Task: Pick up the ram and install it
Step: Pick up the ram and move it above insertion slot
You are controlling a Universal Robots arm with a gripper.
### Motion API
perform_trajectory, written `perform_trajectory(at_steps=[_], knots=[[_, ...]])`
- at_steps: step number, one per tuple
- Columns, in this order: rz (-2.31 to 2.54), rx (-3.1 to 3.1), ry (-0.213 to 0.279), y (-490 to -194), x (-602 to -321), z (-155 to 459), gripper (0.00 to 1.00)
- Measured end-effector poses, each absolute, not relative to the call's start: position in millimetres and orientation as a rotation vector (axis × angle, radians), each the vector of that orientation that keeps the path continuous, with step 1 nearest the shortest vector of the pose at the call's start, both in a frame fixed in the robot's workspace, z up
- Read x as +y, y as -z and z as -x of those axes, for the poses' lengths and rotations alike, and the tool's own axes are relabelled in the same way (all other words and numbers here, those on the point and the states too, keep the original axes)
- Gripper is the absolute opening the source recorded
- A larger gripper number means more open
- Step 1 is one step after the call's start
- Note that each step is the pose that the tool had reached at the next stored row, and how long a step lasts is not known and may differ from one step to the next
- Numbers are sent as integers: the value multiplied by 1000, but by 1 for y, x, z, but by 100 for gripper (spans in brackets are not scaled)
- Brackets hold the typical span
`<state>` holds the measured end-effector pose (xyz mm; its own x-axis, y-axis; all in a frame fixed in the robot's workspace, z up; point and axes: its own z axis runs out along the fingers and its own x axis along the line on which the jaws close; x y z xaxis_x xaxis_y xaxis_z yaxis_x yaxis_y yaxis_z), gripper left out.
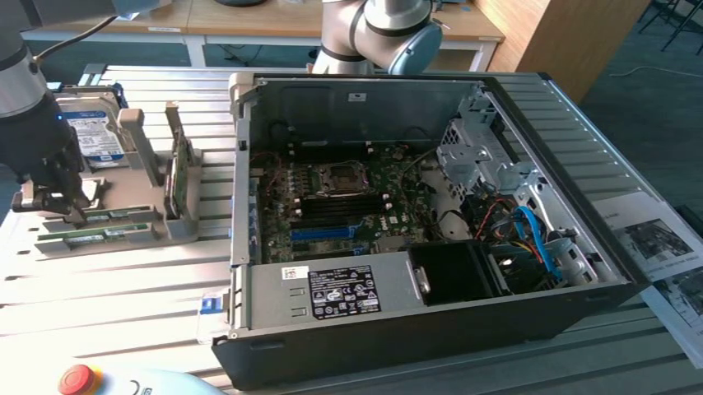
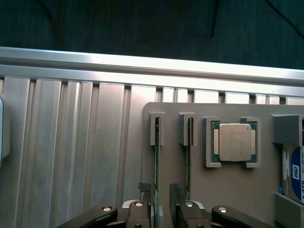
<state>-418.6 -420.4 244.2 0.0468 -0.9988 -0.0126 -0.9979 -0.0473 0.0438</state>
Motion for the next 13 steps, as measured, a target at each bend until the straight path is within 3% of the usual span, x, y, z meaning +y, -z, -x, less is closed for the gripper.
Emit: perform_trajectory(at_steps=[13], knots=[[-2255, -2149, 66, -244, -421, 398, 30]])
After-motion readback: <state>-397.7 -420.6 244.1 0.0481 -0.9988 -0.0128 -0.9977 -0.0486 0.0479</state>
